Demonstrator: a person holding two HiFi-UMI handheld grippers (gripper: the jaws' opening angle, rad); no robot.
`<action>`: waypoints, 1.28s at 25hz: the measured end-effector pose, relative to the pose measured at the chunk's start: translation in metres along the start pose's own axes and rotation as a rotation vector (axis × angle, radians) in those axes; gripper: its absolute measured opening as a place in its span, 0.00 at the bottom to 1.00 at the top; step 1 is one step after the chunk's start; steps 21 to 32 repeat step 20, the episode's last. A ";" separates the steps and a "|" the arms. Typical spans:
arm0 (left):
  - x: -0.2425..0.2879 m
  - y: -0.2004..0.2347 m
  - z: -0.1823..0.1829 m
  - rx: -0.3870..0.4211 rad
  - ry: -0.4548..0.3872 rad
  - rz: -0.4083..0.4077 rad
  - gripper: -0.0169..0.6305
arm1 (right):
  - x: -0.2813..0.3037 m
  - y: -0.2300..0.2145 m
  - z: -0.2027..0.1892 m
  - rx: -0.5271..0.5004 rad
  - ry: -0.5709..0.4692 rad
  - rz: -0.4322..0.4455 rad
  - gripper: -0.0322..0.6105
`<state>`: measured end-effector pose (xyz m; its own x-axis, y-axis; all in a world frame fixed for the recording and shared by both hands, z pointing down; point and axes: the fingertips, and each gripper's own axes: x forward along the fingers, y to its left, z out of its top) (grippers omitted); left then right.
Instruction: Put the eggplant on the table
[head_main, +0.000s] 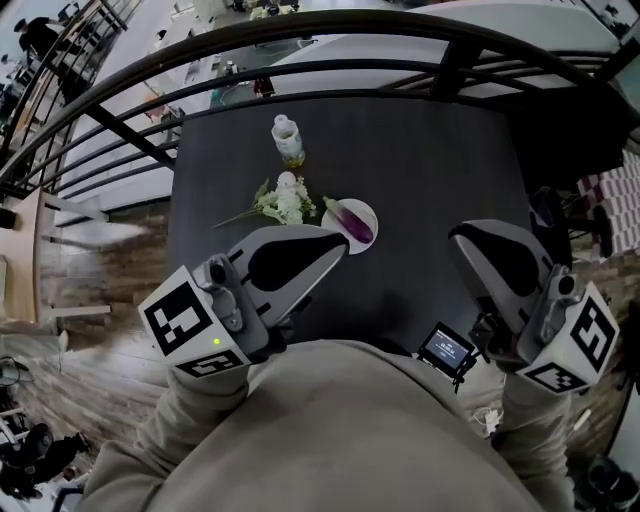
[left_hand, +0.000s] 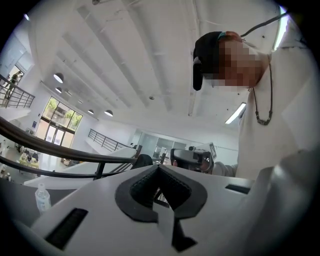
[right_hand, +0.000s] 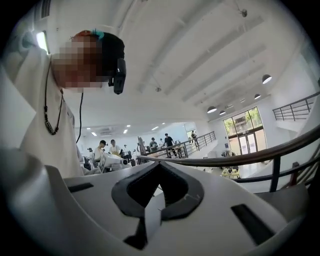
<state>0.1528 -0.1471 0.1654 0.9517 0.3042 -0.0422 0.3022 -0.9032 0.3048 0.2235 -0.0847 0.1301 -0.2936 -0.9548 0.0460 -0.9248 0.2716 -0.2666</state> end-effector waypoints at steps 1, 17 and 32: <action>0.003 0.000 -0.002 0.003 0.001 -0.007 0.03 | -0.001 0.000 -0.003 -0.004 0.001 -0.001 0.07; 0.000 0.009 -0.011 -0.007 -0.011 -0.010 0.03 | 0.016 -0.006 -0.017 0.005 0.016 0.001 0.07; -0.005 0.005 -0.008 -0.005 -0.021 -0.010 0.03 | 0.018 0.001 -0.015 -0.004 0.016 0.003 0.07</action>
